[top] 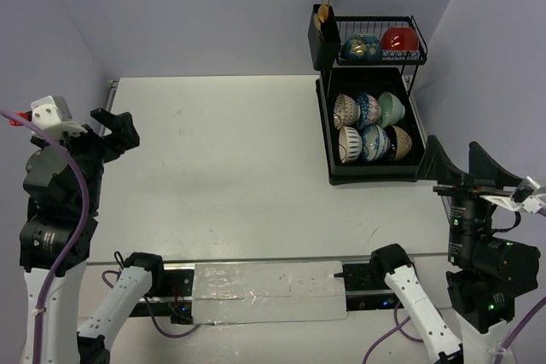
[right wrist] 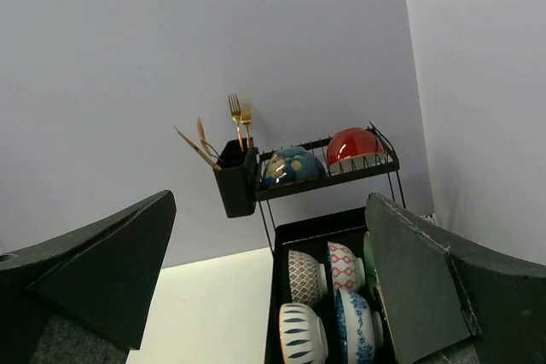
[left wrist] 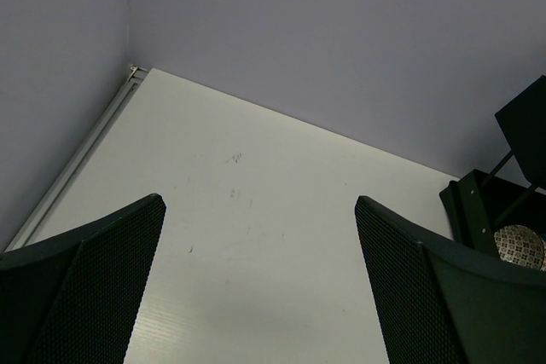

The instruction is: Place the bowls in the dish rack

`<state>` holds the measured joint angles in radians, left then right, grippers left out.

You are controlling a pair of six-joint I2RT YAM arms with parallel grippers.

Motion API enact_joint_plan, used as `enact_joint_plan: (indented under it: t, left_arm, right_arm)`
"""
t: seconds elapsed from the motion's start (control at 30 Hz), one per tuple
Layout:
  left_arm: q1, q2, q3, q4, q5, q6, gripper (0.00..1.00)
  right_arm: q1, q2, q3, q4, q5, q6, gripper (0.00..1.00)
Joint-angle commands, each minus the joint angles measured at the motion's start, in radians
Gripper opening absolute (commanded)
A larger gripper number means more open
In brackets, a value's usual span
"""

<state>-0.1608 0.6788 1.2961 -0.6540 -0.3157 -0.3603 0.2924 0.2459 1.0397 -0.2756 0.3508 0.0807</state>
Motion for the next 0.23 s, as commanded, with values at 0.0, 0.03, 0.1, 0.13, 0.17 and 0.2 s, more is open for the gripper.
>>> enact_joint_plan:
  t: [0.0, 0.03, 0.1, 0.13, 0.17, 0.2]
  left_arm:
    - [-0.003, 0.016, -0.007, 0.051, -0.006, 0.007, 0.99]
    - [-0.003, 0.018, -0.011, 0.054, -0.006, 0.004, 0.99]
    - [-0.003, 0.024, -0.015, 0.06, -0.003, 0.0, 0.99]
    - [-0.003, 0.025, -0.017, 0.063, 0.001, -0.002, 0.99]
    - [-0.003, 0.028, -0.018, 0.068, 0.003, -0.005, 0.99]
    - [-0.003, 0.03, -0.024, 0.077, 0.001, -0.006, 0.99]
  right_arm:
    - [0.008, 0.023, -0.003, 0.027, -0.007, -0.009, 1.0]
    - [0.008, 0.021, -0.006, 0.03, -0.006, -0.009, 1.0]
    - [0.008, 0.018, -0.01, 0.035, 0.0, -0.01, 1.0]
    - [0.008, 0.016, -0.012, 0.042, 0.001, -0.013, 1.0]
    - [0.008, 0.016, -0.015, 0.047, 0.001, -0.015, 1.0]
    - [0.008, 0.018, -0.018, 0.058, 0.002, -0.016, 1.0]
